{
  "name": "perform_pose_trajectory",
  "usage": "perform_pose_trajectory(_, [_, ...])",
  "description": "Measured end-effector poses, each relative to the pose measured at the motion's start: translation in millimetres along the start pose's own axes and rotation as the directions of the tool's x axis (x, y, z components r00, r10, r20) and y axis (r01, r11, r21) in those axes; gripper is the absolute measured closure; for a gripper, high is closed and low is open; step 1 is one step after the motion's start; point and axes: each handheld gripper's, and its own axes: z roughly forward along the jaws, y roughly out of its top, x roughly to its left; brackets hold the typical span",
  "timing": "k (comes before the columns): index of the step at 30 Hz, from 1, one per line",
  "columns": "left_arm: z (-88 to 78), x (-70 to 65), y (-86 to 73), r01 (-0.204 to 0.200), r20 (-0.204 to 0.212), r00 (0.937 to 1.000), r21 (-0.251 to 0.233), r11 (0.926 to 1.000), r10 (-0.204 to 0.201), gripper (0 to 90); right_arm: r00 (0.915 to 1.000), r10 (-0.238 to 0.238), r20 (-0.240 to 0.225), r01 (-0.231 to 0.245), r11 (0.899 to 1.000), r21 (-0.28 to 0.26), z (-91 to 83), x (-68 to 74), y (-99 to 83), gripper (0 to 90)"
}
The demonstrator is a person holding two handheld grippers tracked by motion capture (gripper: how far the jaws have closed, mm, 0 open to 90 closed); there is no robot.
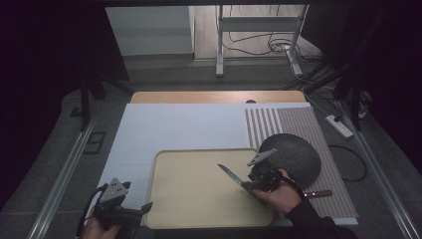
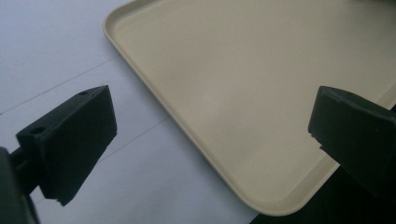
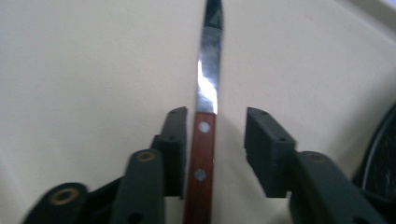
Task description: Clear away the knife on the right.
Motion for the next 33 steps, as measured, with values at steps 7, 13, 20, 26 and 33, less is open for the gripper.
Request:
perform_pose_trajectory(7, [0.2, 0.0, 0.1, 0.000, -0.001, 1.0000, 0.002, 1.0000, 0.000, 1.2, 0.9938, -0.083, -0.074, 0.083, 0.997, -0.004, 9.3, 12.0, 16.4, 90.0])
perform_pose_trajectory(13, [-0.1, 0.2, -0.2, -0.001, -0.001, 1.0000, 0.002, 1.0000, 0.001, 1.2, 0.9897, -0.127, -0.067, 0.131, 0.990, 0.059, 34.2, 17.7, 23.5, 90.0])
perform_pose_trajectory(20, [-0.5, -0.2, -0.4, -0.003, -0.001, 1.0000, 0.001, 1.0000, 0.003, 1.2, 0.9964, -0.066, -0.053, 0.069, 0.996, 0.055, 28.4, 2.6, 16.7, 90.0])
perform_pose_trajectory(26, [-0.7, 0.0, -0.4, -0.002, 0.001, 1.0000, -0.001, 1.0000, 0.002, 1.2, 0.9989, -0.001, -0.046, 0.003, 0.998, 0.058, 19.7, -13.1, 6.0, 90.0])
perform_pose_trajectory(33, [-0.8, 0.0, -0.4, -0.001, 0.004, 1.0000, -0.005, 1.0000, 0.001, 1.2, 0.9970, 0.069, -0.034, -0.067, 0.995, 0.074, 8.8, -30.1, -6.4, 90.0])
